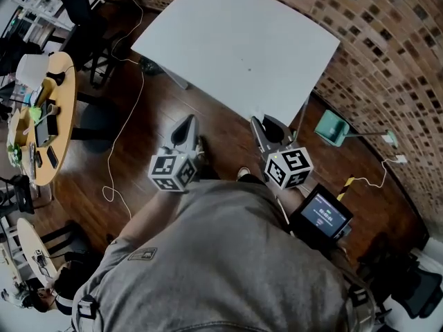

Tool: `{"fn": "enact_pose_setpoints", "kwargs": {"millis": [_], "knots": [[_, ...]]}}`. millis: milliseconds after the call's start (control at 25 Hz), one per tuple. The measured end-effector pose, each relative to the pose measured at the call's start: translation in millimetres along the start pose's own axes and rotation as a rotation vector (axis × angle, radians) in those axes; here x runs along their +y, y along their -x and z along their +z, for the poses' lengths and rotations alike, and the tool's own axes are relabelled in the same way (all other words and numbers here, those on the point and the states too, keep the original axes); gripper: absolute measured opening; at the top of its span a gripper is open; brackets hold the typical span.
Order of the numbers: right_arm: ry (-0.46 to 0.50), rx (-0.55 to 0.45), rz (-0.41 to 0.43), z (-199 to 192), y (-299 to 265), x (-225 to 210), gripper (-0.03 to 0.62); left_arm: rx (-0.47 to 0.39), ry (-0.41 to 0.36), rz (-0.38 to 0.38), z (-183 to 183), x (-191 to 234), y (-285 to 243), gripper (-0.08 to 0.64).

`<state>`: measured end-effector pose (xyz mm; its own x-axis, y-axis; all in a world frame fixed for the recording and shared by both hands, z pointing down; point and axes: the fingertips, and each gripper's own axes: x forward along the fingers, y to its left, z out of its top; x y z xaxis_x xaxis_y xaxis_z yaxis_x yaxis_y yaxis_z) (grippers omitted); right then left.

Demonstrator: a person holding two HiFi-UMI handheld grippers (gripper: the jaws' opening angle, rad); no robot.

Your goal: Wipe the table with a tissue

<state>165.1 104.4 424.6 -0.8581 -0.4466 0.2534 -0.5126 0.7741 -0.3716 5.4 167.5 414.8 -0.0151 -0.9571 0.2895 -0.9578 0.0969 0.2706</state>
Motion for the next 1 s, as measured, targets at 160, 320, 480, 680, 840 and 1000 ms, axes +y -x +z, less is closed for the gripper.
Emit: {"fn": "enact_pose_setpoints", "kwargs": {"millis": [160,320,480,680,840,1000], "knots": [[-0.012,0.0,-0.047,1,-29,-11,0.072,0.014,0.004,-0.033,5,20,-26,0.002],[-0.02,0.01,-0.111,6,-61,-18,0.072,0.038,0.009,-0.093,16,45,-57,0.002],[-0.027,0.018,-0.179,14,-92,-23,0.072,0.063,0.005,-0.159,34,69,-90,0.002],[-0.045,0.025,-0.297,18,-121,-26,0.072,0.112,0.004,-0.27,45,94,-121,0.002],[-0.051,0.016,-0.397,20,-142,-30,0.072,0.155,-0.013,-0.359,50,113,-145,0.002],[-0.069,0.017,-0.475,18,-152,-38,0.072,0.195,-0.032,-0.426,52,121,-165,0.002]]}}
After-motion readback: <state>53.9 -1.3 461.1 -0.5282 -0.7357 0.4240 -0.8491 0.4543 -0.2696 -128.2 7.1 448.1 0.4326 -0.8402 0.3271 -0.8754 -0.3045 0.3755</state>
